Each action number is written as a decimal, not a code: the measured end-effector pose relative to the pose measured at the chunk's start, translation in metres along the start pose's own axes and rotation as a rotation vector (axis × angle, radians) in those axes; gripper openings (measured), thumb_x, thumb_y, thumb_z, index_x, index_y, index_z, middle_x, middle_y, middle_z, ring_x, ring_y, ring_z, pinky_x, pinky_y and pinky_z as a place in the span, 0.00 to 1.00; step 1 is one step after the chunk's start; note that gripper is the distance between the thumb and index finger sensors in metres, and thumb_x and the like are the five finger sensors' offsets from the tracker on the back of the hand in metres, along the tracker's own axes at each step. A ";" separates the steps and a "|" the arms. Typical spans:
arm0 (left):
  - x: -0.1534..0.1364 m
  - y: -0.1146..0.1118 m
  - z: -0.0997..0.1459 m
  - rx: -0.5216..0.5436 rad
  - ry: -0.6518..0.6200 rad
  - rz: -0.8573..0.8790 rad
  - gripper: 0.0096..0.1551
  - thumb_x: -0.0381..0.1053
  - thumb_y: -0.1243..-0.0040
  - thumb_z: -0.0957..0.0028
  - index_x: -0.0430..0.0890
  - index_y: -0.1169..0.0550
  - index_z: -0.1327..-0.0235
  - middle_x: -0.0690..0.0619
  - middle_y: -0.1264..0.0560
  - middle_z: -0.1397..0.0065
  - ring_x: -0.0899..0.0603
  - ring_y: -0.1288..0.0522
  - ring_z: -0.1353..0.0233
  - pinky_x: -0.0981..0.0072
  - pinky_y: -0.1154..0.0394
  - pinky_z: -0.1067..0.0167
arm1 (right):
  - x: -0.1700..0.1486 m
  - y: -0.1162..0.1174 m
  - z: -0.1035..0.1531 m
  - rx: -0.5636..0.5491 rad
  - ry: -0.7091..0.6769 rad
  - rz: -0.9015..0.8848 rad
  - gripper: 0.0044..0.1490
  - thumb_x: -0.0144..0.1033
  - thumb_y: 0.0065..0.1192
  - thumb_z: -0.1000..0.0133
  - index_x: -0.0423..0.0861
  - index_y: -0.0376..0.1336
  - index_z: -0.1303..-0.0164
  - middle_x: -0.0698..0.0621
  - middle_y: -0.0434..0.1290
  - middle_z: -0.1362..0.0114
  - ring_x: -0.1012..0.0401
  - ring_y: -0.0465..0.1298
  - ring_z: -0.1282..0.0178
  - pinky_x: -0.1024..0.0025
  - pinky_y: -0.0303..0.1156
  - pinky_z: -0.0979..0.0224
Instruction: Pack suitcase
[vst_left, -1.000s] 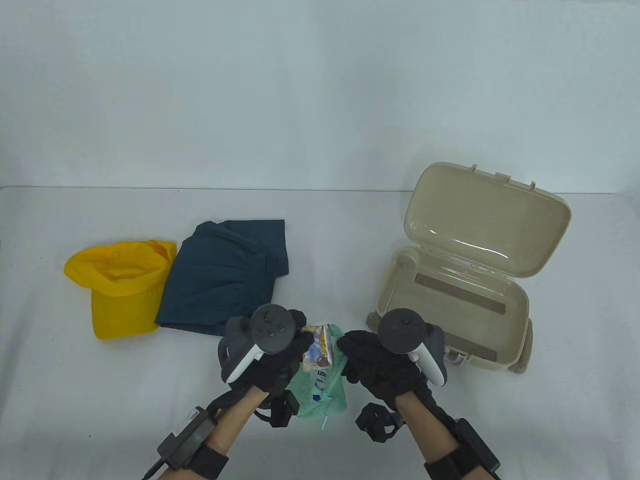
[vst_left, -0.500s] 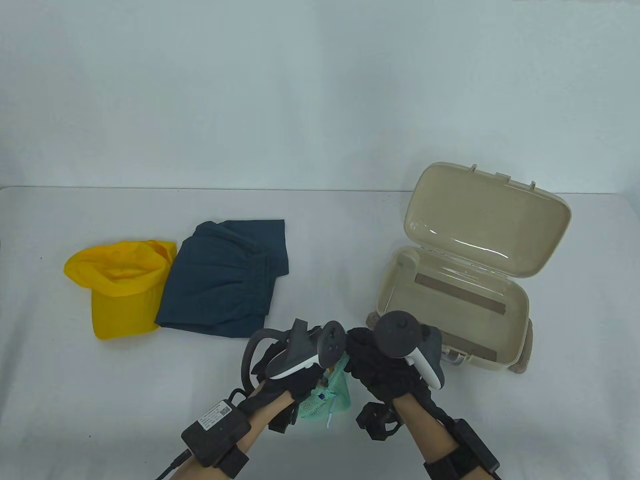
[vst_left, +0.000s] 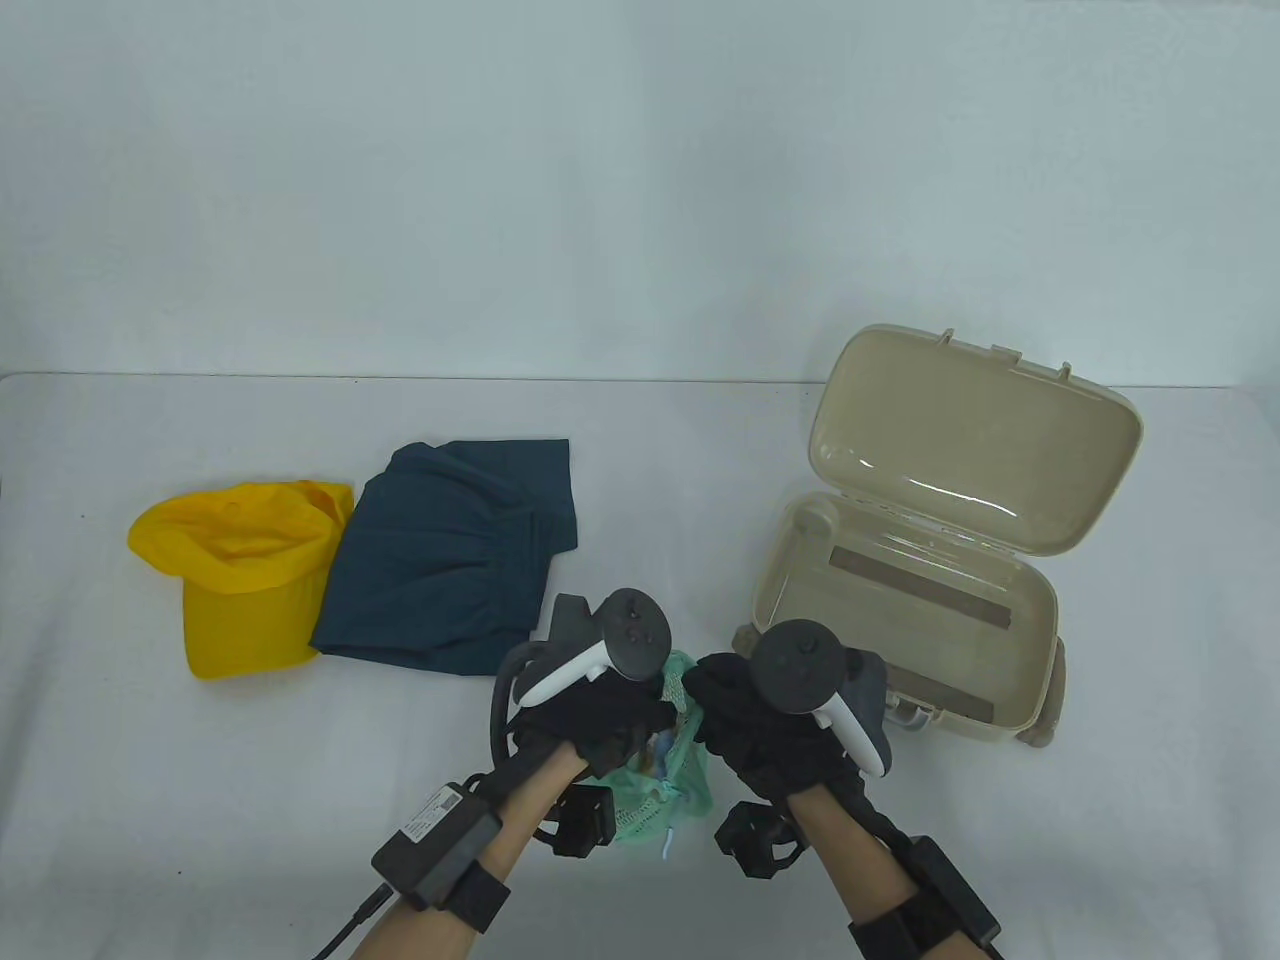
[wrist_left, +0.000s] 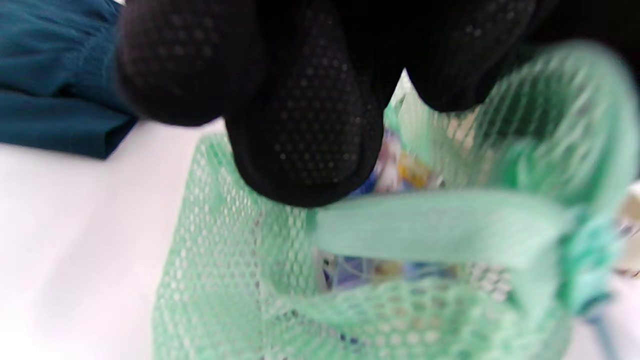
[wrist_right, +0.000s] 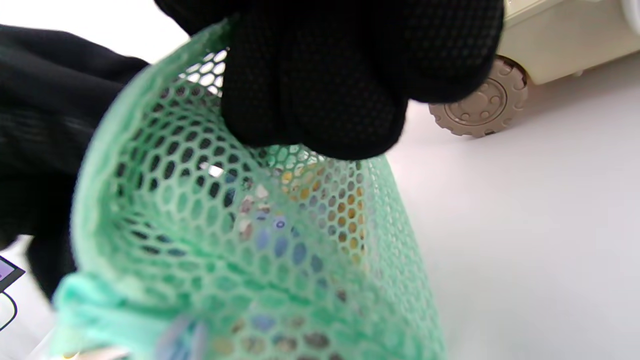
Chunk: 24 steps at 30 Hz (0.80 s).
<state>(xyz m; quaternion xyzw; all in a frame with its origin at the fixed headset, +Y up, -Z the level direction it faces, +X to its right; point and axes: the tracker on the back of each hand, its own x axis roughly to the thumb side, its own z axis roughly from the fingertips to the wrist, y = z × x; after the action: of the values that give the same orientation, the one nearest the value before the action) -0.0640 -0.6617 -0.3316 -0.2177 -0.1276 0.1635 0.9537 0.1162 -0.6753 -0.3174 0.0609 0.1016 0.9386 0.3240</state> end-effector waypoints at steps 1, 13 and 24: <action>0.001 0.005 0.009 0.038 -0.017 -0.008 0.34 0.55 0.39 0.45 0.39 0.25 0.30 0.46 0.14 0.44 0.48 0.12 0.61 0.63 0.17 0.60 | 0.000 -0.001 0.000 -0.002 0.001 -0.002 0.31 0.49 0.52 0.39 0.39 0.69 0.40 0.59 0.84 0.56 0.65 0.85 0.60 0.67 0.81 0.52; 0.044 -0.040 0.087 0.336 -0.186 -0.472 0.34 0.66 0.43 0.48 0.46 0.22 0.37 0.53 0.15 0.47 0.51 0.13 0.60 0.65 0.17 0.59 | -0.005 -0.001 -0.002 0.021 0.033 -0.143 0.31 0.47 0.51 0.39 0.37 0.68 0.39 0.58 0.84 0.56 0.65 0.86 0.61 0.69 0.83 0.54; 0.036 -0.071 0.053 0.314 -0.071 -0.601 0.45 0.71 0.46 0.51 0.41 0.26 0.32 0.49 0.17 0.41 0.49 0.13 0.56 0.64 0.17 0.57 | -0.009 -0.002 -0.003 0.034 0.056 -0.183 0.30 0.46 0.51 0.39 0.36 0.68 0.40 0.56 0.85 0.55 0.64 0.86 0.61 0.70 0.84 0.54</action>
<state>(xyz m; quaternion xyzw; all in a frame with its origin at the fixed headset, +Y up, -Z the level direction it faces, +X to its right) -0.0297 -0.6895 -0.2462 -0.0152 -0.1927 -0.0997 0.9761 0.1236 -0.6799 -0.3210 0.0308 0.1316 0.9046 0.4044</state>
